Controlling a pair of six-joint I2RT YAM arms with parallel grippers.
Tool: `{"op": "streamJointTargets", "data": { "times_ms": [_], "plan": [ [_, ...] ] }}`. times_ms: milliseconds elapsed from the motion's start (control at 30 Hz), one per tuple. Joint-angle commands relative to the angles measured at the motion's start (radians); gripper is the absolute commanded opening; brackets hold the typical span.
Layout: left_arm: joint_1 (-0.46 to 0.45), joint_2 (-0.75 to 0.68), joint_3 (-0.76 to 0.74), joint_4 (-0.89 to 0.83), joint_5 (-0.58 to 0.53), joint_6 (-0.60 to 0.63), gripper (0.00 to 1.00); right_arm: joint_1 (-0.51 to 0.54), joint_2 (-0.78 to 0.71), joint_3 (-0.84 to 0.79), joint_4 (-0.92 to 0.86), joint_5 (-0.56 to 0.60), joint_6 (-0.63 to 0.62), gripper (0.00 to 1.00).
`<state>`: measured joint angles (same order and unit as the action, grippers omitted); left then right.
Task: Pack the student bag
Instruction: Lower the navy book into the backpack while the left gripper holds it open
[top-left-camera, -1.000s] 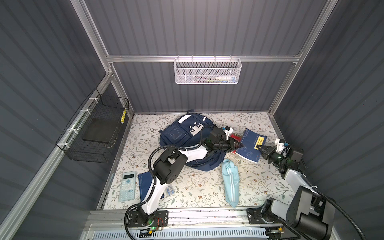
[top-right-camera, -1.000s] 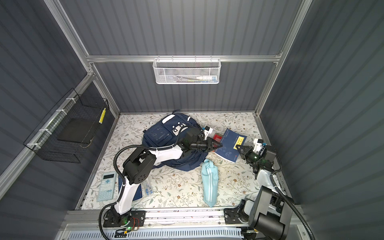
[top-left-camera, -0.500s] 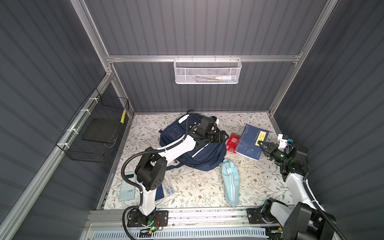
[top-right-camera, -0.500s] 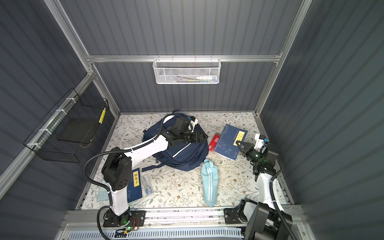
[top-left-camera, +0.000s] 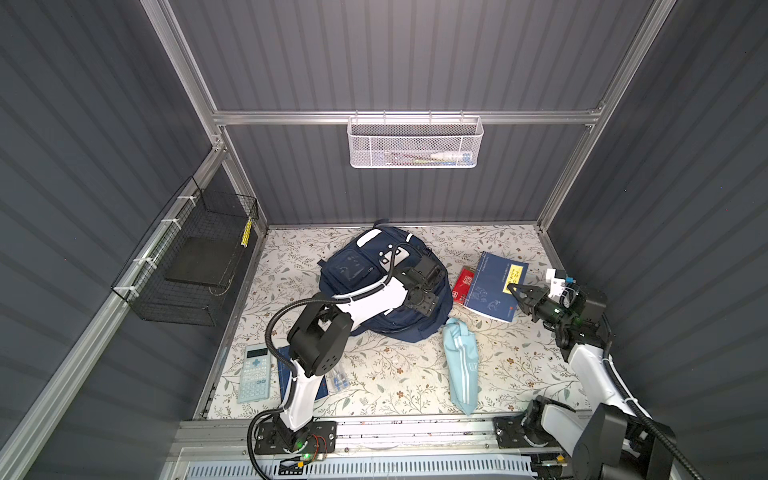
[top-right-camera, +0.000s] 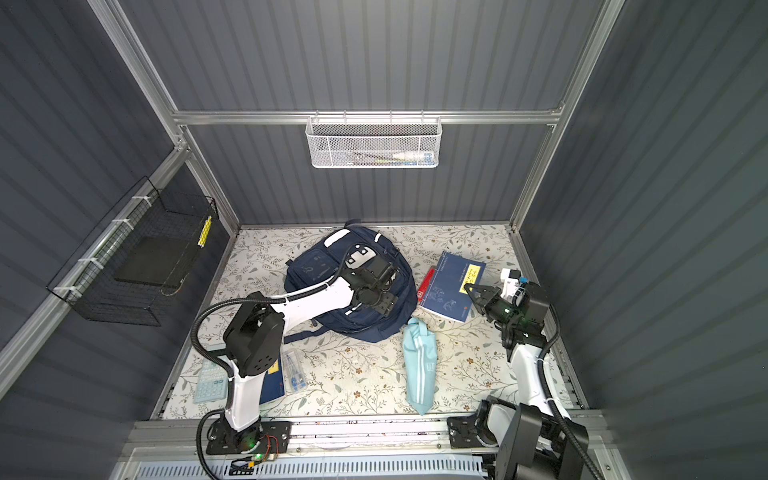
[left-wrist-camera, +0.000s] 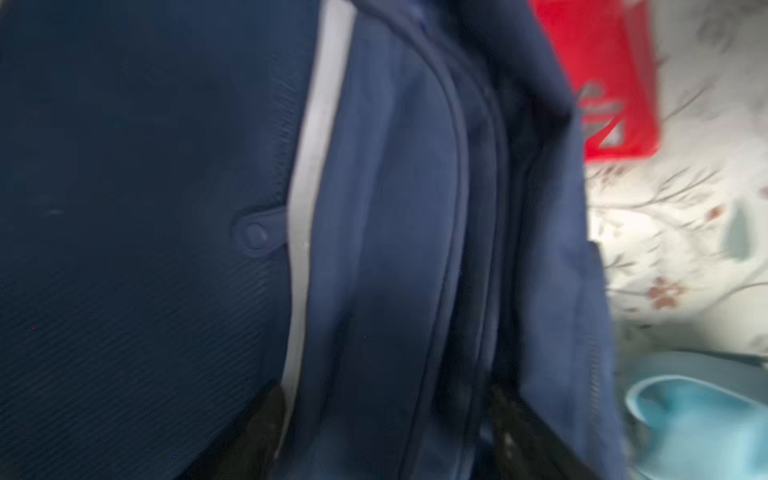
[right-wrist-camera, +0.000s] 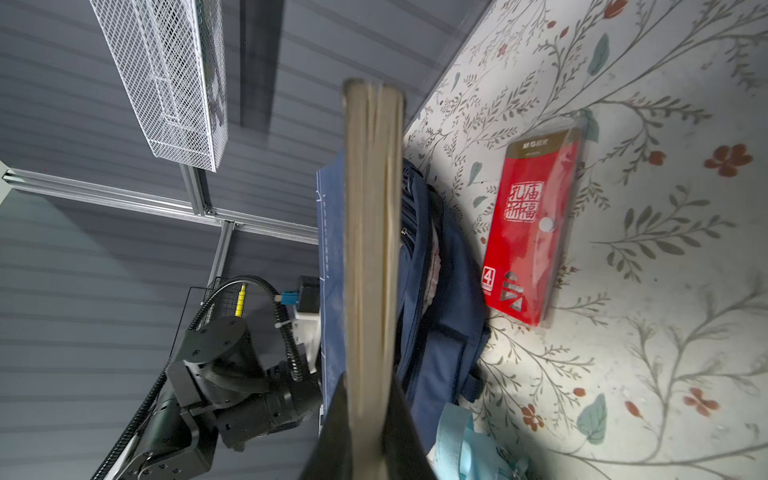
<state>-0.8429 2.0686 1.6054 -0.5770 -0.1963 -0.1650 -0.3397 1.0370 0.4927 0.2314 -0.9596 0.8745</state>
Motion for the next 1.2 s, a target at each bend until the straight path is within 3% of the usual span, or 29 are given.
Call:
{"op": "streamJointTargets", "data": {
  "times_ms": [0,33,67,267,467,767,933,1067,1167],
  "plan": [
    [0.009,0.042,0.075,-0.078,-0.080,0.053,0.27,0.041,0.005,0.012,0.014,0.017,-0.006,0.00],
    [0.010,0.032,0.090,-0.089,-0.076,0.056,0.07,0.060,0.007,0.011,0.004,0.036,-0.003,0.00],
    [0.012,0.014,0.099,-0.093,-0.065,0.054,0.00,0.076,0.005,0.006,0.000,0.054,0.006,0.00],
    [0.109,-0.153,0.207,-0.110,0.133,0.010,0.00,0.261,0.002,-0.021,-0.030,0.267,0.057,0.00],
    [0.154,-0.183,0.316,-0.154,0.218,0.020,0.00,0.454,0.160,0.009,0.132,0.417,0.136,0.00],
    [0.195,-0.200,0.340,-0.136,0.283,0.003,0.00,0.678,0.605,0.314,0.347,0.542,0.174,0.00],
    [0.207,-0.186,0.366,-0.146,0.307,-0.006,0.00,0.727,0.859,0.553,0.322,0.579,0.205,0.00],
    [0.206,-0.181,0.376,-0.144,0.325,-0.020,0.00,0.773,1.007,0.713,0.272,0.679,0.250,0.00],
    [0.207,-0.184,0.363,-0.120,0.360,-0.040,0.00,0.809,1.096,0.817,0.262,0.679,0.280,0.10]
  ]
}}
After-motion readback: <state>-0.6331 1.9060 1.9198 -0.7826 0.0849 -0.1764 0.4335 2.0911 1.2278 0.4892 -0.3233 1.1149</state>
